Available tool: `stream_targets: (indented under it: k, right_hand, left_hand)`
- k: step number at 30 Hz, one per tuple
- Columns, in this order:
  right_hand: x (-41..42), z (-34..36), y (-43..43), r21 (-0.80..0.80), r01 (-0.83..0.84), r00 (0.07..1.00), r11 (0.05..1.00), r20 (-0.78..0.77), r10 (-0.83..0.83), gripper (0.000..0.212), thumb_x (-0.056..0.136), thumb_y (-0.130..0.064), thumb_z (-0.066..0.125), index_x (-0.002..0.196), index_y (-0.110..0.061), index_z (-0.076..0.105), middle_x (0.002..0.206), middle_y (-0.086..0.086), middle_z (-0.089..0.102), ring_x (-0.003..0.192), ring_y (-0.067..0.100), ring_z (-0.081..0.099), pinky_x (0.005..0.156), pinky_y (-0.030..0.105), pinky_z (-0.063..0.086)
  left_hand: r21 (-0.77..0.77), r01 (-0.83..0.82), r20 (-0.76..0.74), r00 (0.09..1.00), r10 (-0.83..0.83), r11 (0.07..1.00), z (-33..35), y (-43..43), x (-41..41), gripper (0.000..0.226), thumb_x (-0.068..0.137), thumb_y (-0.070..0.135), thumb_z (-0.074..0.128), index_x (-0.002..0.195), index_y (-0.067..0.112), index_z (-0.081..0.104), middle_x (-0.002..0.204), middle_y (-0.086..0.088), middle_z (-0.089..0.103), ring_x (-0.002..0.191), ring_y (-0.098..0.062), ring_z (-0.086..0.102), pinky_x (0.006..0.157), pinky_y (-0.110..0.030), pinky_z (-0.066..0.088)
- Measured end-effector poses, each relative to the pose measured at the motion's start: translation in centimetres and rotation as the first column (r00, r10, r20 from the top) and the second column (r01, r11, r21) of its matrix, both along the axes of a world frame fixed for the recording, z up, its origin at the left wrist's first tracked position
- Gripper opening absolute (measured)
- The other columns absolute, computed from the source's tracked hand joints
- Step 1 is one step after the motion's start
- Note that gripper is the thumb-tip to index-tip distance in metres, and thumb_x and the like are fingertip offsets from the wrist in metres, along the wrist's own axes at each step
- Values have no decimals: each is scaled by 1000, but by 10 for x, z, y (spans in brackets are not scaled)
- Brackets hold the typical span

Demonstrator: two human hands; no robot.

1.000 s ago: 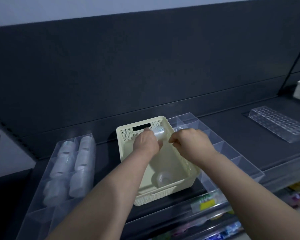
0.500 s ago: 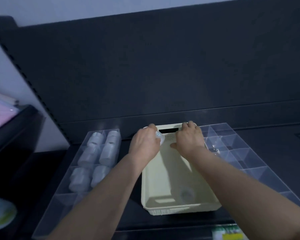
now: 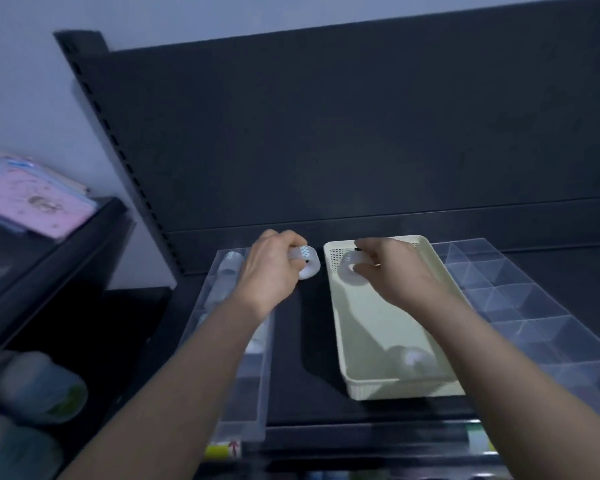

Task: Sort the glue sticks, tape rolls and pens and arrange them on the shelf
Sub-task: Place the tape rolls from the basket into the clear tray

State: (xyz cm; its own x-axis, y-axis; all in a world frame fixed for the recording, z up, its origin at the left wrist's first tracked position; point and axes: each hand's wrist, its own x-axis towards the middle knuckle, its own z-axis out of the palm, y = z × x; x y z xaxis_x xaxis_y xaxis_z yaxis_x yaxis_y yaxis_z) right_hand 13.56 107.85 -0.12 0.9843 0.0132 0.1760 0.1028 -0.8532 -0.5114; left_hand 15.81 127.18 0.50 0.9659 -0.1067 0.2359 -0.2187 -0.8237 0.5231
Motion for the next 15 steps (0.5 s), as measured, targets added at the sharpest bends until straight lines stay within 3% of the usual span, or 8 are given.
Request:
stream_targets:
  k: [1,3,5,9,12,15]
  right_hand:
    - [-9,3,13,41,-18,1000,999,22,17,8,85,-16,57,84,-23,61,88,1,64,87,24,58,72,31,47]
    - [-25,7,40,65,-56,996,996,72,51,21,84,-16,60,103,-16,67,101,5,64,96,23,60,81,37,50]
    - [-39,9,67,38,-80,992,996,103,75,30,84,-20,64,115,-22,66,108,2,57,99,19,57,85,34,48]
    - [-63,9,114,-52,-107,990,993,91,111,34,84,-27,65,118,-28,64,105,-2,53,98,19,56,82,31,47]
    - [-78,5,142,-86,-117,989,989,79,123,35,85,-30,64,121,-27,63,106,-4,52,99,19,55,82,31,46]
    - [-91,1,162,-98,-122,989,988,75,130,37,84,-32,65,121,-29,63,102,-6,50,100,19,57,86,35,48]
  left_hand:
    - [-2,6,-9,1000,-6,1000,3,13,-7,27,86,17,58,108,31,65,107,4,56,99,-16,60,88,-37,50]
    - [-4,23,-13,1000,-23,1000,7,42,-21,25,87,19,61,109,31,65,106,5,56,98,-14,59,90,-32,48]
    - [1,32,-26,999,-32,999,11,71,-37,25,87,19,64,110,29,66,103,5,55,96,-12,58,88,-27,46]
    - [25,39,-109,993,-36,999,14,122,-66,24,83,19,70,107,25,68,99,2,56,91,-14,60,89,-30,49]
    - [25,77,-266,962,-68,997,12,151,-83,21,82,19,73,101,27,69,94,8,61,87,-11,62,85,-29,51]
    - [165,148,-353,932,-82,975,3,164,-94,16,83,20,68,97,27,70,96,7,64,89,-12,61,78,-26,50]
